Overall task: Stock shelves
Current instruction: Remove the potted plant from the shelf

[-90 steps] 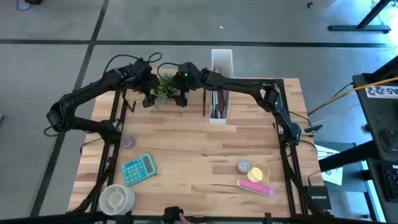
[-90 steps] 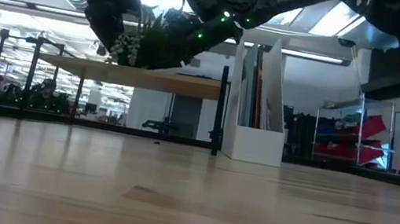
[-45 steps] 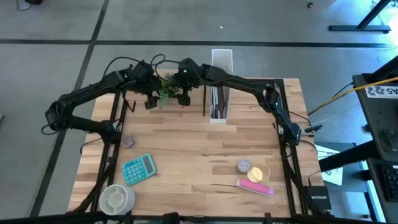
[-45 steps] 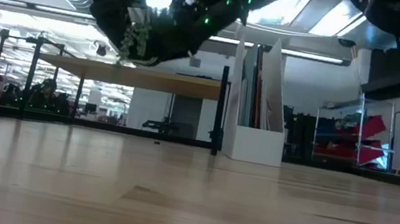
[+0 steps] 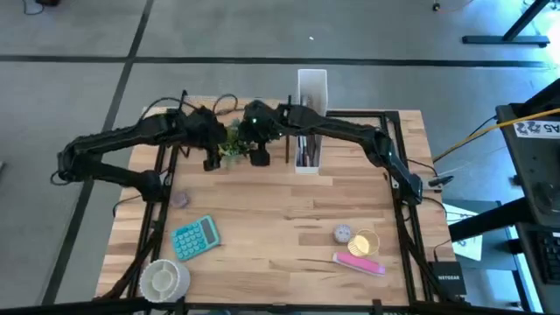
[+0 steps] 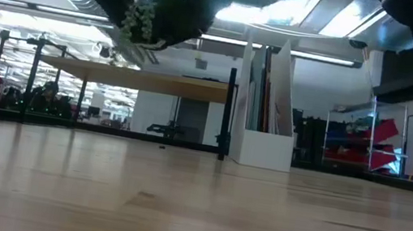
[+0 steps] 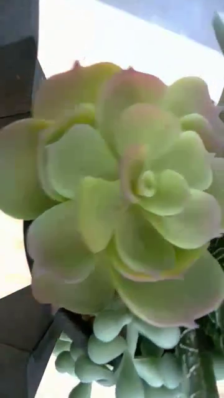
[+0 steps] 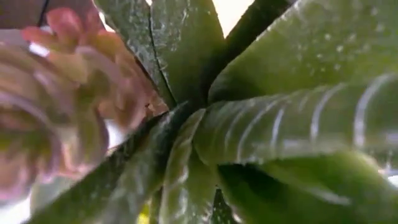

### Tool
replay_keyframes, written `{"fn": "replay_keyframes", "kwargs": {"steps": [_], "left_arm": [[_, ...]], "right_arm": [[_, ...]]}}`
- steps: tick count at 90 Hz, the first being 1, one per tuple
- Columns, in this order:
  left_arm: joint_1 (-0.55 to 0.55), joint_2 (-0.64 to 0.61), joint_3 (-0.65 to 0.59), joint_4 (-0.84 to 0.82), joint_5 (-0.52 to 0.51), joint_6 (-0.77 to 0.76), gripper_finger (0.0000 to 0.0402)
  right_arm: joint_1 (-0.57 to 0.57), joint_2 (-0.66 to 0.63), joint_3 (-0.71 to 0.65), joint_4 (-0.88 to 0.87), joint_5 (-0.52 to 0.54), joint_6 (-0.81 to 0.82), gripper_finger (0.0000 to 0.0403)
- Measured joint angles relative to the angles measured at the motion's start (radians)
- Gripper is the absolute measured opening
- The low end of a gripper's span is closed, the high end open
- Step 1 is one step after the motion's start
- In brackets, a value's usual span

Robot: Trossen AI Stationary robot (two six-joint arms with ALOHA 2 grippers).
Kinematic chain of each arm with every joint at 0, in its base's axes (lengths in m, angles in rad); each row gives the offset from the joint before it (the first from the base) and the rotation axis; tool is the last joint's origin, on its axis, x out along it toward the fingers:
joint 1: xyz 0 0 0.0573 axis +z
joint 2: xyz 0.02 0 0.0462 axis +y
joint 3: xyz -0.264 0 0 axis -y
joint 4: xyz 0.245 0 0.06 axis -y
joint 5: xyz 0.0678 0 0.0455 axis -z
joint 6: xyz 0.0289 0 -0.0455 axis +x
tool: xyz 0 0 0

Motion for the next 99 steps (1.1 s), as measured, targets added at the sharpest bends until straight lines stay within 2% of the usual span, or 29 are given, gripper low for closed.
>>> {"fn": "replay_keyframes", "kwargs": {"steps": [15, 30, 52, 63, 73, 99], "left_arm": [[-0.144, 0.002, -0.052, 0.013, -0.029, -0.121, 0.0287], [-0.308, 0.002, -0.107, 0.04, -0.076, -0.302, 0.0287], [-0.544, 0.032, -0.262, 0.253, -0.143, -0.524, 0.0286], [-0.632, 0.12, -0.339, 0.443, -0.171, -0.611, 0.0283], [-0.695, 0.236, -0.351, 0.603, -0.197, -0.643, 0.0283], [-0.743, 0.562, -0.259, 0.95, -0.185, -0.558, 0.0282]], "right_arm": [[0.08, 0.002, -0.001, -0.07, 0.048, 0.048, 0.0316], [0.159, 0.002, -0.058, -0.059, 0.061, 0.1, 0.0316], [0.271, 0.003, -0.2, 0.024, 0.102, 0.205, 0.0315], [0.325, 0.004, -0.277, 0.057, 0.111, 0.256, 0.0315], [0.376, 0.004, -0.351, 0.069, 0.131, 0.321, 0.0315], [0.542, -0.001, -0.493, -0.005, 0.208, 0.521, 0.0315]]}}
